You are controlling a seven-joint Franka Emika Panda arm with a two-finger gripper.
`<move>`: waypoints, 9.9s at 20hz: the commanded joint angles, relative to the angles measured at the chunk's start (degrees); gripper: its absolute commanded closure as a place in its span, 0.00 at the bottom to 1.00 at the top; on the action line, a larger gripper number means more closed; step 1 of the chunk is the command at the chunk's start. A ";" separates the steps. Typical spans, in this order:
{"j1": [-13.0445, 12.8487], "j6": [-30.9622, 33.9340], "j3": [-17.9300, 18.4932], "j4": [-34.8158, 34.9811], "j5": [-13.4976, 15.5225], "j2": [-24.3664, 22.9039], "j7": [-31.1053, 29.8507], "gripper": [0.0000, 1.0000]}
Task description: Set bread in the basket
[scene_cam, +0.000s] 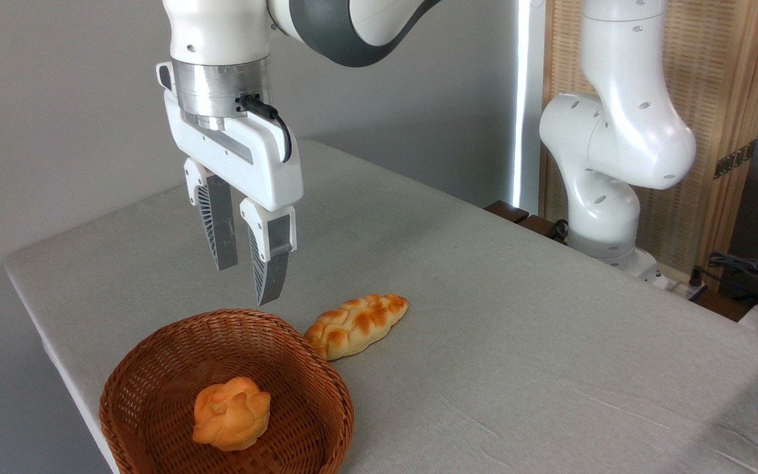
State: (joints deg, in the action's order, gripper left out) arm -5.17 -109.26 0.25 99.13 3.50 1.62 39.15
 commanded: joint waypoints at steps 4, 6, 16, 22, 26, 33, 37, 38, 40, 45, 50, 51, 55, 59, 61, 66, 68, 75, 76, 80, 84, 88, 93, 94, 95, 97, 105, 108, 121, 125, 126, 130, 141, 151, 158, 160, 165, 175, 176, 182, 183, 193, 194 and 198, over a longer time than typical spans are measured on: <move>-0.19 1.33 0.02 -0.78 -0.59 0.14 -1.26 0.00; -0.19 1.33 0.02 -0.78 -0.59 0.14 -1.18 0.00; -0.19 1.69 -0.07 -0.78 -0.59 0.14 -1.18 0.00; -0.19 1.69 0.02 -0.78 -0.60 0.14 -1.18 0.00; -0.19 1.69 0.02 -0.87 -0.60 0.14 -1.09 0.00; -0.10 1.60 0.72 -1.04 -0.68 -0.04 -0.56 0.00; -0.10 1.77 0.63 -0.96 -0.60 -0.04 -0.65 0.00; -0.10 1.69 0.72 -0.96 -0.60 -0.04 -0.65 0.00; -0.01 1.86 0.72 -0.96 -0.60 0.05 -0.56 0.00; -0.10 2.74 0.55 -0.69 -0.68 0.14 -1.00 0.00; -0.10 2.04 0.46 1.58 -0.68 -1.17 -0.74 0.00; -0.10 1.78 0.37 3.16 -0.68 -2.14 -0.48 0.00; -0.10 -0.16 0.37 10.72 -0.68 -6.09 -0.30 0.00; -0.19 -1.22 0.10 16.88 -0.60 -9.44 1.01 0.00; -0.54 -1.13 0.10 19.51 -0.60 -10.14 2.94 0.00; -2.82 -1.56 0.10 21.54 -0.60 -9.09 3.30 0.00; -3.18 -4.63 0.10 22.68 -0.68 -7.69 3.83 0.00; -3.18 -7.28 0.19 24.71 -0.77 -5.49 8.40 0.00; -3.18 -7.37 0.19 24.71 -0.77 -5.31 8.49 0.00; -3.18 -8.16 0.19 24.71 -0.86 -3.99 8.49 0.00; -3.00 -8.07 0.45 24.62 -0.86 -4.34 9.36 0.00; -2.91 -8.16 0.72 24.01 -0.86 -4.78 9.90 0.00; -2.91 -9.39 0.63 23.92 -0.86 -4.78 9.90 0.00; -2.91 -9.39 0.63 24.00 -0.86 -4.78 9.90 0.00; -2.91 -9.39 0.63 24.00 -0.86 -4.78 9.90 0.00; -2.91 -9.39 0.63 24.09 -0.86 -4.61 9.90 0.00; -3.00 -9.39 0.55 24.27 -0.86 -4.08 9.98 0.00; -3.00 -9.13 0.54 24.44 -0.86 -3.38 9.98 0.00; -3.18 -9.30 0.19 24.53 -0.95 -2.41 11.92 0.61; -3.18 -9.21 0.19 24.44 -0.86 -2.67 12.01 0.62; -3.09 -9.21 0.19 24.44 -0.95 -2.67 12.01 0.62; -3.18 -7.12 0.19 24.36 -0.86 -4.25 12.01 0.62; -4.32 6.69 -0.33 20.40 -0.51 -9.53 11.92 0.62; -4.06 -6.02 -0.07 14.69 3.97 -9.80 11.83 0.61; -3.53 -23.51 0.02 14.60 4.33 -4.88 11.66 0.61; -3.53 -27.39 0.02 14.60 4.41 -3.21 11.57 0.60; -3.44 -35.22 0.10 14.60 4.41 1.36 11.48 0.42; -3.44 -37.25 0.10 14.25 4.33 4.44 11.22 0.06; -3.44 -37.25 0.10 14.25 4.33 4.53 11.22 0.05; -3.35 -37.43 0.10 14.25 4.24 5.15 11.22 0.03; -3.35 -37.43 0.02 14.25 4.24 5.15 11.22 0.03; -3.35 -37.43 0.10 14.16 4.24 5.59 11.22 0.03; -3.35 -37.43 0.10 14.16 4.24 5.59 11.22 0.03; -3.35 -37.34 0.10 14.16 4.24 5.50 10.95 0.03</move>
State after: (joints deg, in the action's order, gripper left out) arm -8.30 -145.89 -0.11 113.97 6.79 6.74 50.20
